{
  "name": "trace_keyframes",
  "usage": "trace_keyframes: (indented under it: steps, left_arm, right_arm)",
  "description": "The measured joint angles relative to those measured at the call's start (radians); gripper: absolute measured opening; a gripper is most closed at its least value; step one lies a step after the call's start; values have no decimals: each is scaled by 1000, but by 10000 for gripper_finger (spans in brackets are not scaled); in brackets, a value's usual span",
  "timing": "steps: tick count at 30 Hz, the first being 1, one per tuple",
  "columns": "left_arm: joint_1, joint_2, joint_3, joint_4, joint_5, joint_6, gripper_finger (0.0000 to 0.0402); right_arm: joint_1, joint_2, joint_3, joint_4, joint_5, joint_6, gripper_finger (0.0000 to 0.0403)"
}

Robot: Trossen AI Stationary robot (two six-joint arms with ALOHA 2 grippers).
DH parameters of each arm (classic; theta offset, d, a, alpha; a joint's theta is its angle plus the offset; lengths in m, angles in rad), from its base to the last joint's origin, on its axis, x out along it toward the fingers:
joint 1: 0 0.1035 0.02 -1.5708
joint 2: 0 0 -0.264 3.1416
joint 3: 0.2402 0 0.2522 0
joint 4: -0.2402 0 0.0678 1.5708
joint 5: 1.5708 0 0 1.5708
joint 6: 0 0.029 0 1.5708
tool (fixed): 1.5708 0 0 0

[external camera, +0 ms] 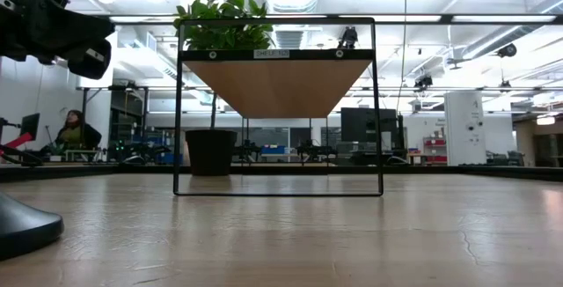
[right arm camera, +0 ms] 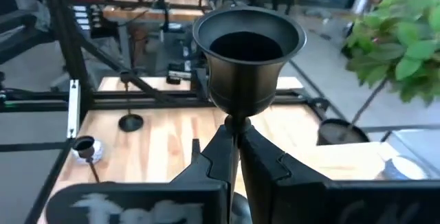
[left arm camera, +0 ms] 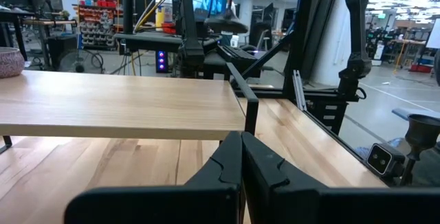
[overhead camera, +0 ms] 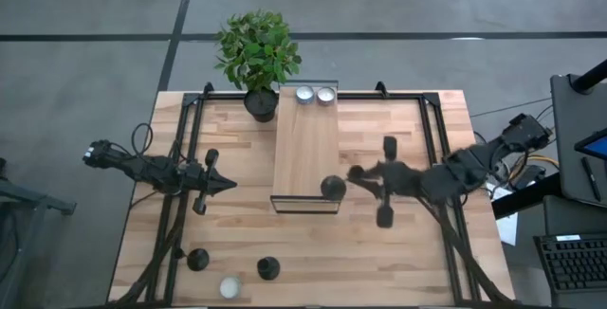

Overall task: Pick & Place candle stick holders
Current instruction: Put the right black candle holder on the shelf

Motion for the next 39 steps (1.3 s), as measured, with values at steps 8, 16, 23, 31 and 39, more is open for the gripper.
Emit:
trace_keyframes:
  steps: [8, 16, 23, 31, 39]
  left_arm:
    - [0, 0, 0, 0, 0, 0, 0]
    - [0, 0, 0, 0, 0, 0, 0]
    - [0, 0, 0, 0, 0, 0, 0]
    - [0, 0, 0, 0, 0, 0, 0]
    - [0, 0, 0, 0, 0, 0, 0]
  right_arm:
    - [-137, 38, 14, -5, -131, 10, 13]
    - [-202, 59, -11, -21, -173, 43, 13]
    - [-206, 97, -17, -21, -166, 91, 13]
    - [-212, 116, -23, -53, -158, 145, 13]
    - [-215, 114, -27, -60, -138, 149, 13]
